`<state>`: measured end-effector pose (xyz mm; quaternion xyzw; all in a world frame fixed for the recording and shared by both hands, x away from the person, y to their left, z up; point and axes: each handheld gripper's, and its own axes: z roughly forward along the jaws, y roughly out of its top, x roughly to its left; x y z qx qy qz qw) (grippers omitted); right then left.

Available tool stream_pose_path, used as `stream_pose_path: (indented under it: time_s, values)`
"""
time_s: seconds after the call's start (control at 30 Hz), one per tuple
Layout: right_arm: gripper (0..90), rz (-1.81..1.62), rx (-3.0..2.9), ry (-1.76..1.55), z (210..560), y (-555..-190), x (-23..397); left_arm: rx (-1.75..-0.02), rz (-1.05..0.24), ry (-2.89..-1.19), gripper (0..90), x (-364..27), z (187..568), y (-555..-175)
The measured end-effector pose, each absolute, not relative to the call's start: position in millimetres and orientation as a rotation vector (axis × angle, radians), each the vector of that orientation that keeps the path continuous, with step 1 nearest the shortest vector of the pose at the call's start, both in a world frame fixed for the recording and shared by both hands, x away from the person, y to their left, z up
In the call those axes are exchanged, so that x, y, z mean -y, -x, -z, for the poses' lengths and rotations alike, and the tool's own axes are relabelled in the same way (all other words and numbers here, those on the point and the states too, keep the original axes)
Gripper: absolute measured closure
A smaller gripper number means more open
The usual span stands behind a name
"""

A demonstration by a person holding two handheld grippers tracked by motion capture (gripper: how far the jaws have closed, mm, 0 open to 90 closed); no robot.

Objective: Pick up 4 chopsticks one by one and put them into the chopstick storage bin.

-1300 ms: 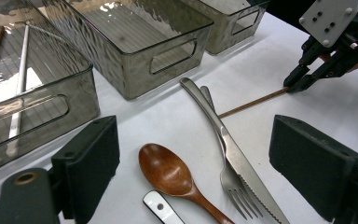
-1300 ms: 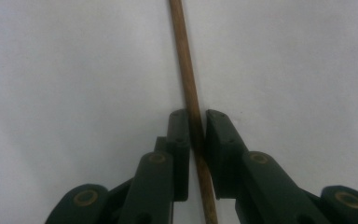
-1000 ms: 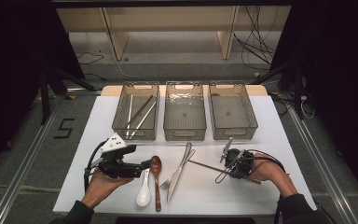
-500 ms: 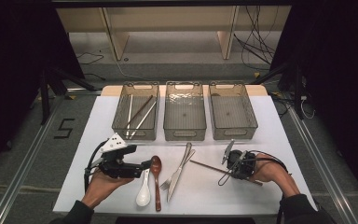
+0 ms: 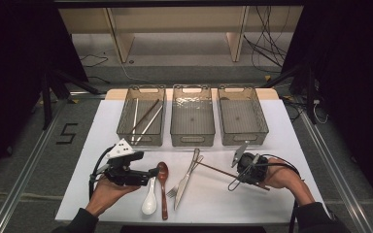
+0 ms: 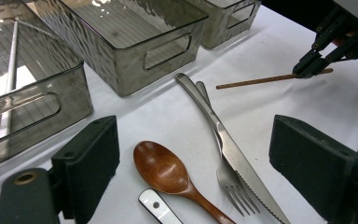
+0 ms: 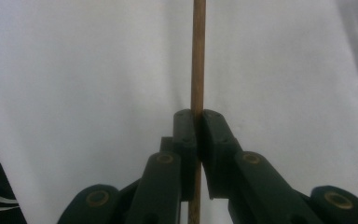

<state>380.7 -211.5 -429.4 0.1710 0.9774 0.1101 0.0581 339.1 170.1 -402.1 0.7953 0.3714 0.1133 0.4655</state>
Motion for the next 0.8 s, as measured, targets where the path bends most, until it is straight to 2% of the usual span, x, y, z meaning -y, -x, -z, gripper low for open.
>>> stream_pose_path:
  time_s: [0.43, 0.8]
  values:
    - [85.3, -0.409, -2.944, -0.421, 411.4, -368.7, 194.2, -0.844, -0.253, -2.015, 15.6, -157.0, 399.4, -343.1]
    - [85.3, -0.429, -2.934, -0.331, 403.2, -358.2, 178.3, -0.696, -0.243, -2.183, 16.8, -122.4, 385.9, -350.2]
